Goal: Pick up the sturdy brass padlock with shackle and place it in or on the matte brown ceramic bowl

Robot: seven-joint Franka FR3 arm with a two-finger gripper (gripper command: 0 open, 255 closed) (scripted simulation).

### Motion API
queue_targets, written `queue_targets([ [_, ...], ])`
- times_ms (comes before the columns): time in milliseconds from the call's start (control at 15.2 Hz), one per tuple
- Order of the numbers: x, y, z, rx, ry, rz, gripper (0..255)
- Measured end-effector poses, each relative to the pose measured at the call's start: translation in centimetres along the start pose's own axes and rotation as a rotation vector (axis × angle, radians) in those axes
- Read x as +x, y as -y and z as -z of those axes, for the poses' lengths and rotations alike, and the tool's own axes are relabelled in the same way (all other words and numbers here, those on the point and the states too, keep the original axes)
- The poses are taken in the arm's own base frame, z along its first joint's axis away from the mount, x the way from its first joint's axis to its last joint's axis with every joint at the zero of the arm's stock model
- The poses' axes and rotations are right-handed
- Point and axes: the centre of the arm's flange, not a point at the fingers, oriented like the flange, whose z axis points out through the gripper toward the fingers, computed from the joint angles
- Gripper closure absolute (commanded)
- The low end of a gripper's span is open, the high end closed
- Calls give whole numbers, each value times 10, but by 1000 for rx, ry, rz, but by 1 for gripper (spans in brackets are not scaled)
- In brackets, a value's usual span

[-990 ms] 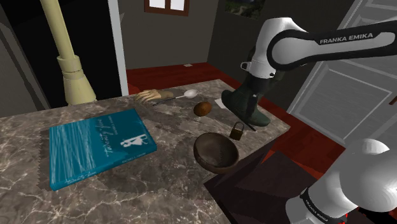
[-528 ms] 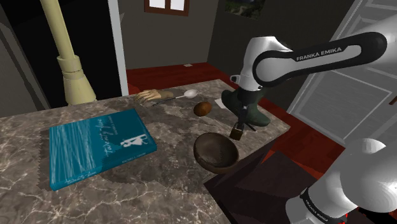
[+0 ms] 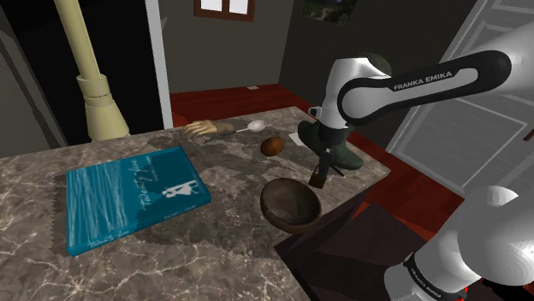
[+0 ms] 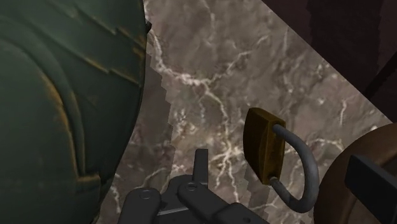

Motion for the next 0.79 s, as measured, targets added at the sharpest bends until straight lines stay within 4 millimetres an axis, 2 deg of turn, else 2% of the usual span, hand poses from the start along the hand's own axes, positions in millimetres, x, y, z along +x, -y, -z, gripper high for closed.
queue_targets([
  [66, 0, 0, 0, 0, 0, 0, 0],
  [132, 0, 0, 0, 0, 0, 0, 255],
  [792, 0, 0, 0, 0, 0, 0, 255],
])
